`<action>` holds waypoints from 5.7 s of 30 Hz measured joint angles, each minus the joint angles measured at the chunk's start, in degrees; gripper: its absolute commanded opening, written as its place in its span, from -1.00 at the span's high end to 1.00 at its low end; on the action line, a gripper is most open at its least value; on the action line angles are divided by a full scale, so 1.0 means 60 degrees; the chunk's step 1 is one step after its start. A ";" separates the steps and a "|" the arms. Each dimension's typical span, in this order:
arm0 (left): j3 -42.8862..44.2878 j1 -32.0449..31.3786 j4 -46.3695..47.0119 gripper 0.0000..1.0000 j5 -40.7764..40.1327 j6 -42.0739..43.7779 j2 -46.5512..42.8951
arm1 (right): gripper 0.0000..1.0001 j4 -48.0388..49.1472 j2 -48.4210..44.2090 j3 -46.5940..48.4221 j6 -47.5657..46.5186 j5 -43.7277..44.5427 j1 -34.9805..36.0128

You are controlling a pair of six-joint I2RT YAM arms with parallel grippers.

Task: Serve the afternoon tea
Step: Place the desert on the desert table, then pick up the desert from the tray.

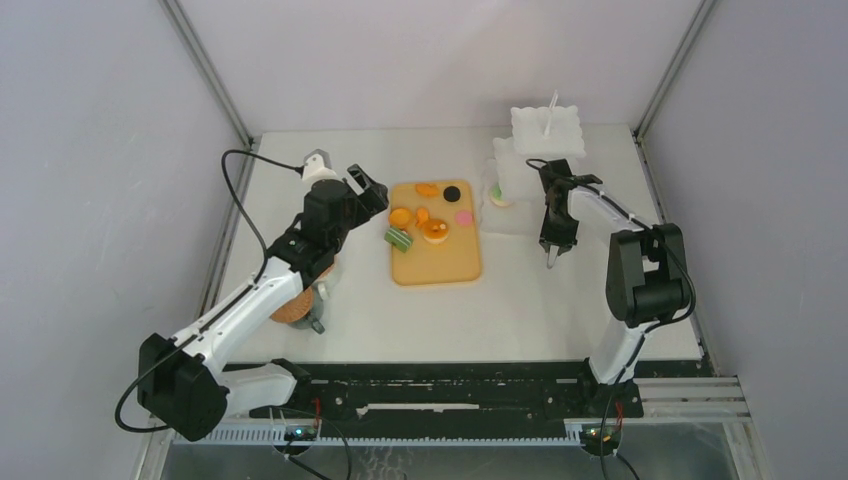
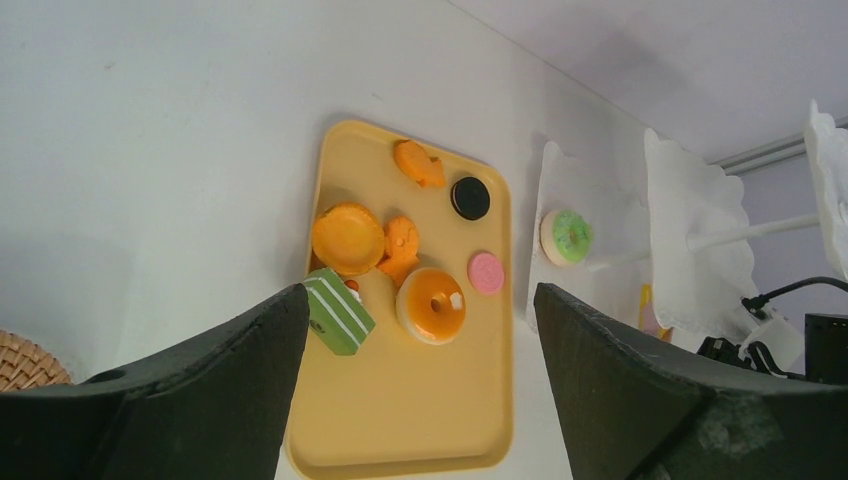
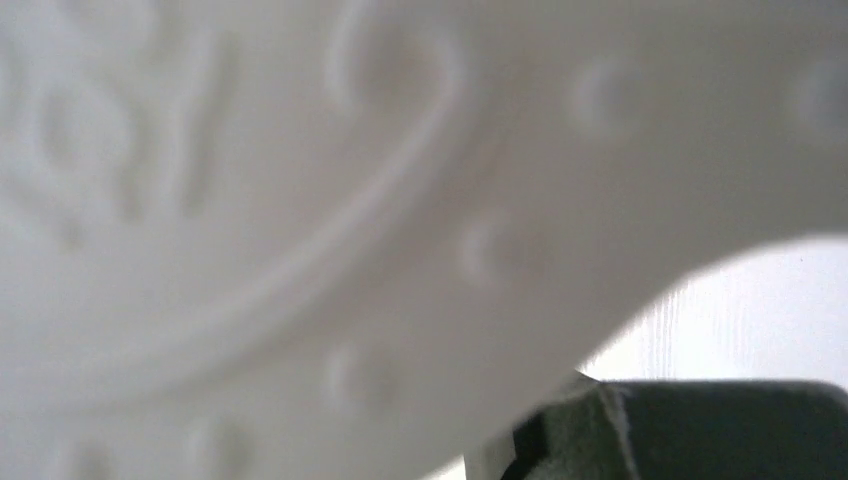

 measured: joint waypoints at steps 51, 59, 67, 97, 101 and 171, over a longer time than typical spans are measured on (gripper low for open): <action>0.0000 -0.0153 0.0131 -0.75 0.0058 -0.0015 0.0113 | 0.20 0.0033 -0.1158 -0.0572 0.0004 -0.0164 0.0182; 0.0000 -0.0153 0.0131 -0.75 0.0058 -0.0015 0.0113 | 0.24 -0.0047 -0.1730 -0.0947 0.0007 -0.0022 0.0474; 0.0000 -0.0153 0.0131 -0.75 0.0058 -0.0018 0.0109 | 0.28 -0.0047 -0.2138 -0.1388 0.0022 0.0095 0.0648; 0.0000 -0.0175 0.0131 -0.75 0.0000 -0.0025 -0.0328 | 0.32 -0.0703 -0.3818 -0.1588 0.0284 0.0514 0.1814; 0.0000 -0.0175 0.0127 -0.75 -0.0018 -0.0025 -0.0415 | 0.33 -0.0801 -0.4204 -0.1592 0.0339 0.0539 0.2473; -0.0612 -0.0033 -0.0601 -0.76 -0.0627 -0.0095 -0.1756 | 0.18 0.1978 0.1300 0.1144 -0.1588 -0.3184 0.6251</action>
